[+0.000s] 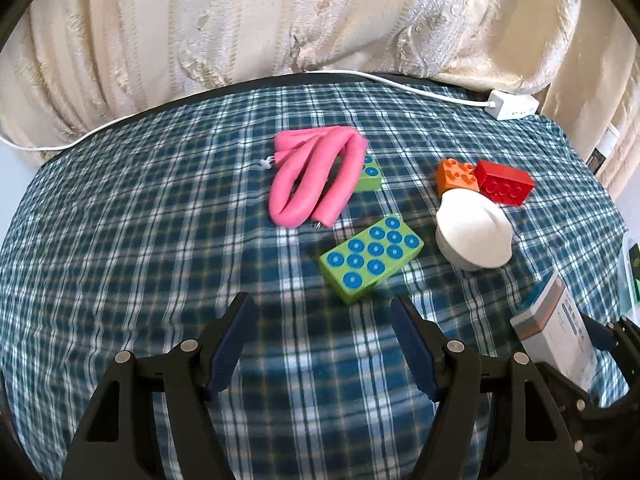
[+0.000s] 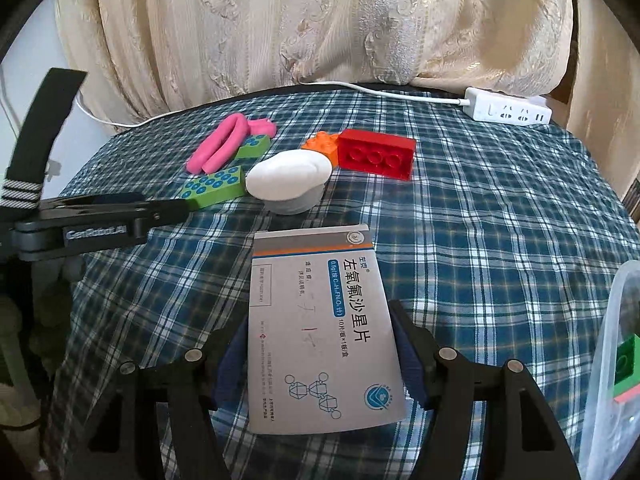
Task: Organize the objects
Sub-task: 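Lower right tool onto white medicine box and close on it, then close left tool on blue-dotted green block while right tool holds medicine box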
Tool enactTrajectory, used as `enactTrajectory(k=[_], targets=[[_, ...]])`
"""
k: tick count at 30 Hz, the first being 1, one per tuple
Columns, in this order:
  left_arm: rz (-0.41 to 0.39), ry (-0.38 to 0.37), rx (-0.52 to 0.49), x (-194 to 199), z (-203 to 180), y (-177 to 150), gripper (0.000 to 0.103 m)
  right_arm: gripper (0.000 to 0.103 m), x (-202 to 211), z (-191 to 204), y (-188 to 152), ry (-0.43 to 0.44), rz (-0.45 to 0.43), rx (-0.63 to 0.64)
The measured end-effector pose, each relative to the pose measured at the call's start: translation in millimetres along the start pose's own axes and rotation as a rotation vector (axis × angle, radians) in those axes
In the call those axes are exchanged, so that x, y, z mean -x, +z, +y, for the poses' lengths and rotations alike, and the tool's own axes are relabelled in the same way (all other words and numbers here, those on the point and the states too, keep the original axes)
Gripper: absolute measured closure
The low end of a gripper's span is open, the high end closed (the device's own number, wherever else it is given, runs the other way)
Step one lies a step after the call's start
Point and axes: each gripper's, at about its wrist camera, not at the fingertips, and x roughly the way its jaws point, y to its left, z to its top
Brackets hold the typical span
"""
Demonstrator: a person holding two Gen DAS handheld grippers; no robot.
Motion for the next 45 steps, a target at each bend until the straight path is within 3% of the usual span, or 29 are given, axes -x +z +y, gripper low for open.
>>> enactTrajectory(k=[10, 21, 37, 45], targets=[[0.011, -0.018, -0.033, -12.4, -17.2, 9.8, 0.031, 0.034, 0.2, -2.0, -0.2, 0.017, -0.005, -0.018], [0.048, -0.040, 0.065, -25.6, -16.5, 18.9, 0.031, 0.034, 0.5, -2.6, 0.4, 0.020, -0.006, -0.019], [0.033, 0.004, 0.105, -36.4, -22.6, 29.4, 0.030, 0.033, 1.2, -4.0, 0.3, 0.021, -0.006, -0.019], [0.006, 0.032, 0.060, -40.7, -25.0, 29.6, 0.032, 0.033, 0.8, -2.1, 0.4, 0.018, -0.006, -0.019]])
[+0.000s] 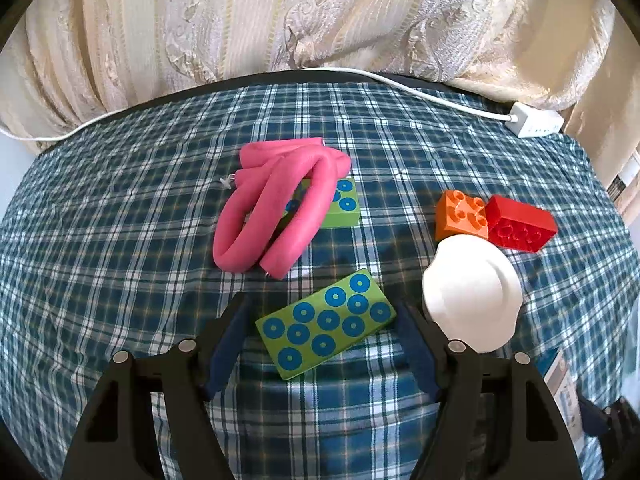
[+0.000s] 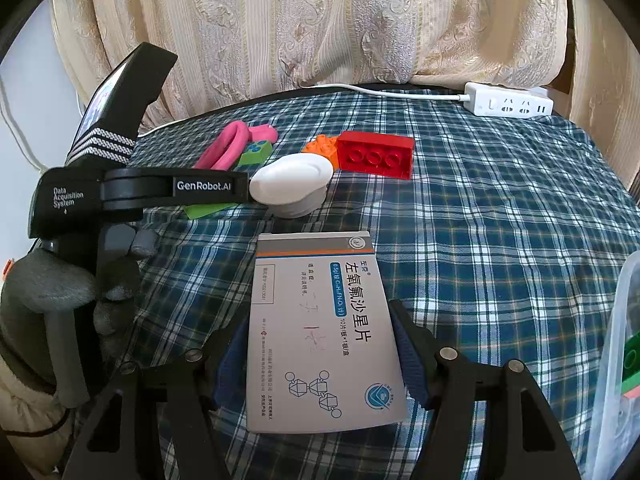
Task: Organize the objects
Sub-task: 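Close left tool on blue-dotted green block while right tool holds medicine box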
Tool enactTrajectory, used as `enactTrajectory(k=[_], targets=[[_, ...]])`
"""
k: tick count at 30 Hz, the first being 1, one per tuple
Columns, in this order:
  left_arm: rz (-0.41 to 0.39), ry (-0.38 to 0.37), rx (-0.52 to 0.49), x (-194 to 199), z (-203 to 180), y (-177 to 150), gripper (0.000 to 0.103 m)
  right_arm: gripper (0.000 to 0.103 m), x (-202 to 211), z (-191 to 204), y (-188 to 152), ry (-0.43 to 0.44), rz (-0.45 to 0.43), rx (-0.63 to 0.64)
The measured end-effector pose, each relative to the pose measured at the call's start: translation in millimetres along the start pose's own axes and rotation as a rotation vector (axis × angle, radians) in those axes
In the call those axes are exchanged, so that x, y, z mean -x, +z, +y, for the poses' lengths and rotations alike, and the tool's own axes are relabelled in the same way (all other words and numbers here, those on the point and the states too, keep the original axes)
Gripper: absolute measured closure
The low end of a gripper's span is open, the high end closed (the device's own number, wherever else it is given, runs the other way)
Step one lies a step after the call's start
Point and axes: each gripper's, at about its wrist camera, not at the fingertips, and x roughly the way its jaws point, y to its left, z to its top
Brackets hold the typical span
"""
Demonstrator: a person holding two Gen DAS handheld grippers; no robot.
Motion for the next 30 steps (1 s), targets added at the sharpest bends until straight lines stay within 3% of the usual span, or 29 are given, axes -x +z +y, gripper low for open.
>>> enactTrajectory(k=[16, 30], targets=[[-0.055, 0.030, -0.002, 26.7, 4.5, -8.1, 0.036, 0.033, -1.5, 5.9, 0.2, -0.031, 0.008, 0.026], [-0.113, -0.032, -0.036, 61.4, -6.6, -14.0, 0.036, 0.035, 19.2, 1.6, -9.1, -0.076, -0.039, -0.028]])
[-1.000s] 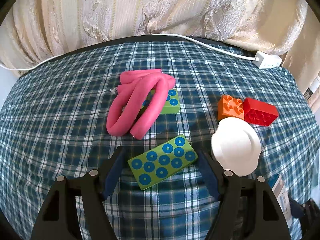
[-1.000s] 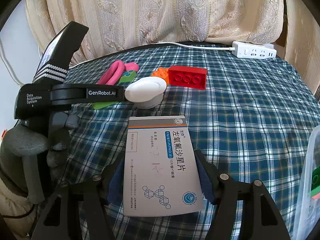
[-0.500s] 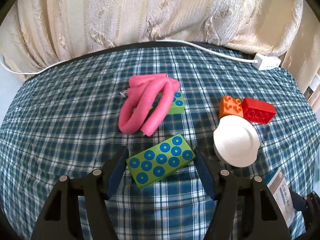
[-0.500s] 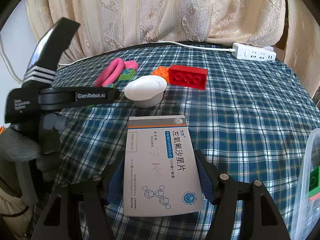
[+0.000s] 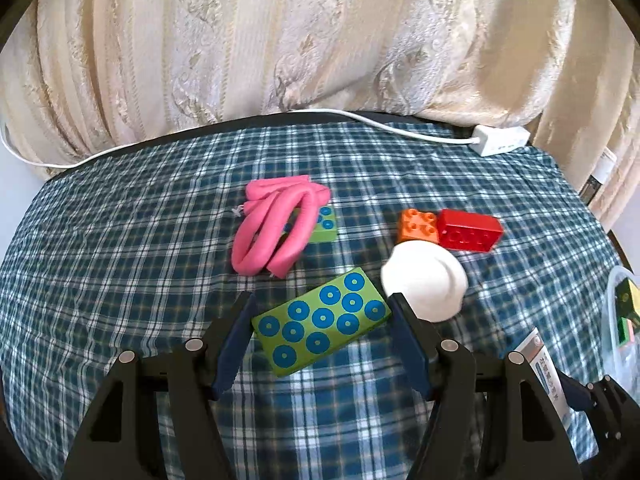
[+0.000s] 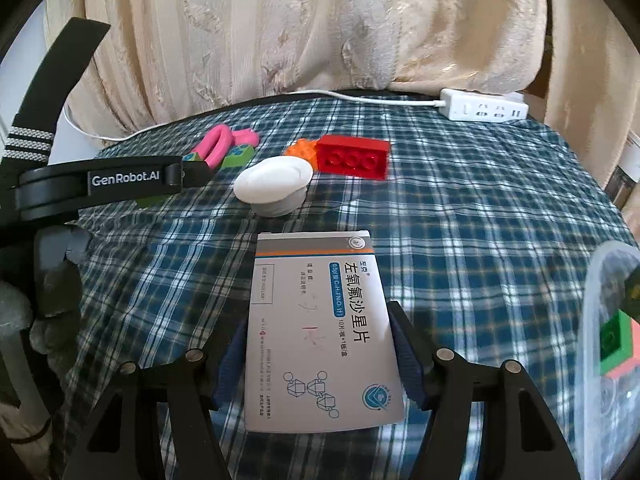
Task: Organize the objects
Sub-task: 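Carry dotted block with left tool while right tool carries box toward bowl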
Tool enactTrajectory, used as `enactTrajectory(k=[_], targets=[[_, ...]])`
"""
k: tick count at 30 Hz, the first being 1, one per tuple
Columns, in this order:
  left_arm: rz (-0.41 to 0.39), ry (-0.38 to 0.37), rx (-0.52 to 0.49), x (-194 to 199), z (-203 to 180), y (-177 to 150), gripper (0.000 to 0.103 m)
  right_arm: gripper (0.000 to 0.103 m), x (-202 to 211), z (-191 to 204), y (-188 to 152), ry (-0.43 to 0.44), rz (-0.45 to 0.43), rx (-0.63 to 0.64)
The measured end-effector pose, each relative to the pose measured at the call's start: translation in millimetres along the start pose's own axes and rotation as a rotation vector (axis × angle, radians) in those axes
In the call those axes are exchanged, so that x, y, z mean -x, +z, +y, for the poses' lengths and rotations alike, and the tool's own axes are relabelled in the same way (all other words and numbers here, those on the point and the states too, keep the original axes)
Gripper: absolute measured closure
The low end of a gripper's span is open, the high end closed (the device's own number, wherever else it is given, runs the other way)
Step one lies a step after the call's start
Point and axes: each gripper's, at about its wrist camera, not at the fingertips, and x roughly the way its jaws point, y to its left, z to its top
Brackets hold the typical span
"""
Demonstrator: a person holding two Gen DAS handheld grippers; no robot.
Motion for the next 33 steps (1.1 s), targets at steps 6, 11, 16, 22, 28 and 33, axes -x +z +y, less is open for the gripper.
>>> enactTrajectory(k=[6, 11, 16, 22, 28, 33], targets=[[-0.014, -0.034, -0.043, 10.9, -16.8, -3.2, 0.035, 0.035, 29.7, -11.8, -3.6, -0.030, -0.061, -0.039], [-0.012, -0.056, -0.073, 15.7, -29.8, -7.4, 0.036, 0.035, 54.4, -33.4, -8.5, -0.071, -0.104, -0.090], [-0.002, -0.078, -0.095, 19.1, -43.5, -11.8, 0.035, 0.035, 79.8, -61.1, -16.9, -0.131, -0.145, -0.142], [0.000, -0.112, -0.143, 26.2, -69.6, -15.7, 0.036, 0.035, 105.9, -102.5, -30.6, -0.214, -0.183, -0.227], [0.010, -0.162, -0.204, 32.5, -104.0, -19.9, 0.036, 0.035, 127.4, -142.2, -47.9, -0.306, -0.207, -0.310], [0.023, -0.201, -0.246, 35.7, -128.9, -24.7, 0.036, 0.035, 142.6, -176.6, -61.9, -0.392, -0.225, -0.385]])
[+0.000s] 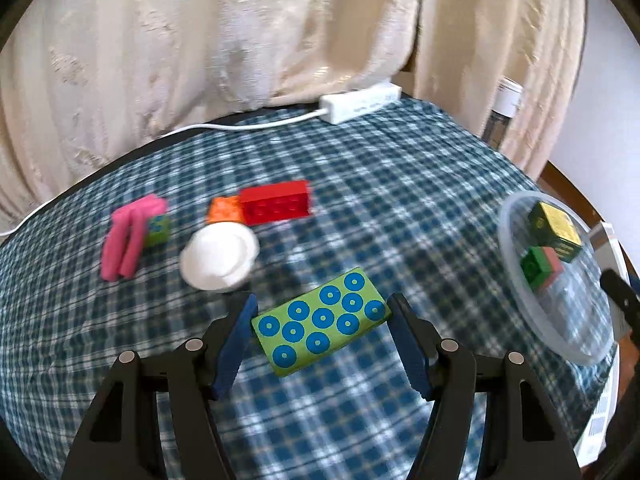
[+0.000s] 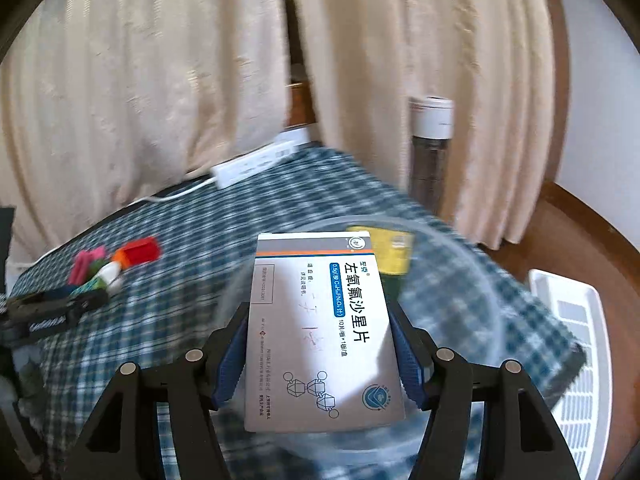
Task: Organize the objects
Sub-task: 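Carry dotted block with left tool while right tool carries box toward bowl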
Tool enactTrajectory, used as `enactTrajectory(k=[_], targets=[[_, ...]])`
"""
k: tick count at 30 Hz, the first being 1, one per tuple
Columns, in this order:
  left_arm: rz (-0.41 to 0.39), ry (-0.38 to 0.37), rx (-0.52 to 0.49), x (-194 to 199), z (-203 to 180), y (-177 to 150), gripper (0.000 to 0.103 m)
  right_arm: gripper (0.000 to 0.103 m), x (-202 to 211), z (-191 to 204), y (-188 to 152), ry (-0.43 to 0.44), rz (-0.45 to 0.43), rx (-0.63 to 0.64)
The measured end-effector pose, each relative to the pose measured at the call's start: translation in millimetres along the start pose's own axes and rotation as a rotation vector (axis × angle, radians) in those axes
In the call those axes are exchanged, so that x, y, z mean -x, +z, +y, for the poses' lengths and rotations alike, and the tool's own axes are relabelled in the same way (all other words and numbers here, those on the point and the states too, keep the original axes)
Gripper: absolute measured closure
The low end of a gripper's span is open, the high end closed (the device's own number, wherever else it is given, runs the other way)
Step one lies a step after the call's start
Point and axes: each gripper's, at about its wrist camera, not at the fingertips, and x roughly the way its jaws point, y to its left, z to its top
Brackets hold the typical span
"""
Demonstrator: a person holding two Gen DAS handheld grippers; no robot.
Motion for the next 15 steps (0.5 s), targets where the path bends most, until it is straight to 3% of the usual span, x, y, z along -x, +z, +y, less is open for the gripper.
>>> enactTrajectory(k=[5, 15], targets=[[0.004, -0.051, -0.055, 1.1, -30.2, 2.8, 0.036, 0.035, -3.5, -27.0, 2.0, -0.075, -0.005, -0.046], [0.010, -0.158, -0.169, 3.8, -90.6, 9.0, 0.036, 0.035, -8.9, -48.5, 0.5, -0.107, -0.002, -0.071]])
